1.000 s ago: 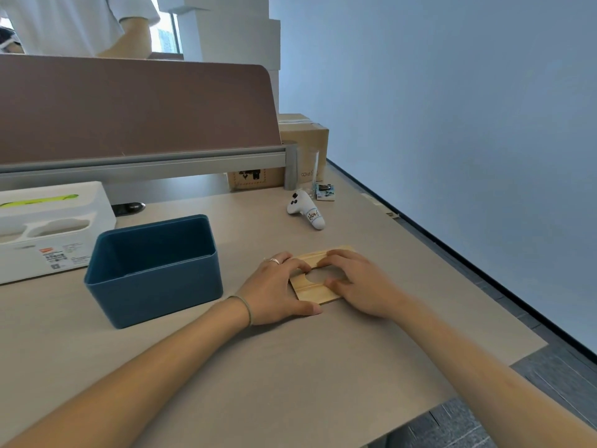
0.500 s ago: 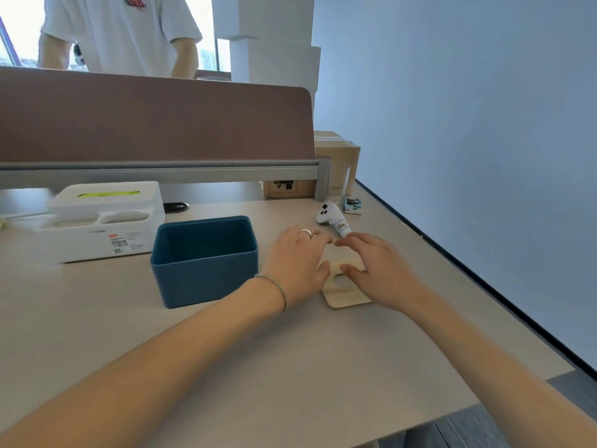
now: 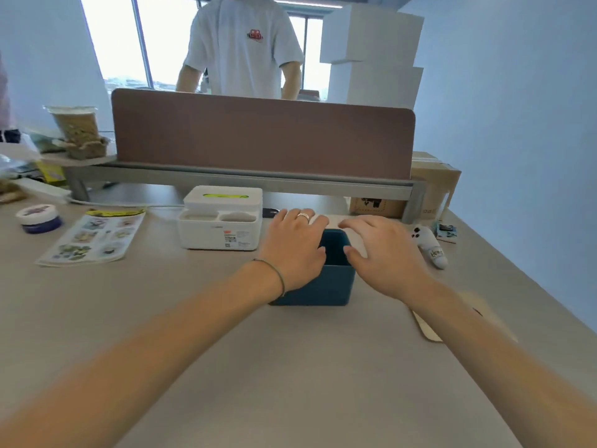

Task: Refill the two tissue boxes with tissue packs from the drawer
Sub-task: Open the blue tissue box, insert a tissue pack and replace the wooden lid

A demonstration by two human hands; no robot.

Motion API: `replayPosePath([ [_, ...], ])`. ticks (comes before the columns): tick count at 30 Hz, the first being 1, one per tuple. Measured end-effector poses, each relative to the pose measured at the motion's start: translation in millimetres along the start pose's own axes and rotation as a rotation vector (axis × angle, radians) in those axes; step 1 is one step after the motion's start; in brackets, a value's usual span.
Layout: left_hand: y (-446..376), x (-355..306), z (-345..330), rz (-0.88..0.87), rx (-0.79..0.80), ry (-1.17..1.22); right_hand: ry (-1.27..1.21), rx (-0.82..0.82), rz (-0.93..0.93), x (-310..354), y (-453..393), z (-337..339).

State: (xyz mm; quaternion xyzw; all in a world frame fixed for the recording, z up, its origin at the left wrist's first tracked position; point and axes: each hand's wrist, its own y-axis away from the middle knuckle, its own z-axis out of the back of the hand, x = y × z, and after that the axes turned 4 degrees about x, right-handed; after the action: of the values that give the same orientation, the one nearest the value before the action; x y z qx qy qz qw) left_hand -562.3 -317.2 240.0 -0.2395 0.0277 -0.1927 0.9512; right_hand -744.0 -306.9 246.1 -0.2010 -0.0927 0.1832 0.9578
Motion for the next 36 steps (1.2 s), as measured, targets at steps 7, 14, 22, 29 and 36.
replayPosePath([
  [7,33.3,89.7,11.6,0.175,0.050,-0.004,-0.053,0.059,0.151,78.4,-57.8,-28.4],
  [14,81.6,181.0,29.0,0.356,0.056,-0.038,-0.140,0.100,0.321,170.7,-105.8,-65.3],
  [22,152.7,269.5,60.9,0.548,0.069,-0.126,-0.220,0.151,0.504,287.7,-135.8,-99.4],
  [29,226.4,327.9,94.8,0.706,0.096,-0.233,-0.318,0.239,0.626,391.7,-137.1,-131.5],
  [36,305.7,384.1,124.5,0.910,0.119,-0.248,-0.414,0.396,0.722,477.2,-130.6,-152.4],
])
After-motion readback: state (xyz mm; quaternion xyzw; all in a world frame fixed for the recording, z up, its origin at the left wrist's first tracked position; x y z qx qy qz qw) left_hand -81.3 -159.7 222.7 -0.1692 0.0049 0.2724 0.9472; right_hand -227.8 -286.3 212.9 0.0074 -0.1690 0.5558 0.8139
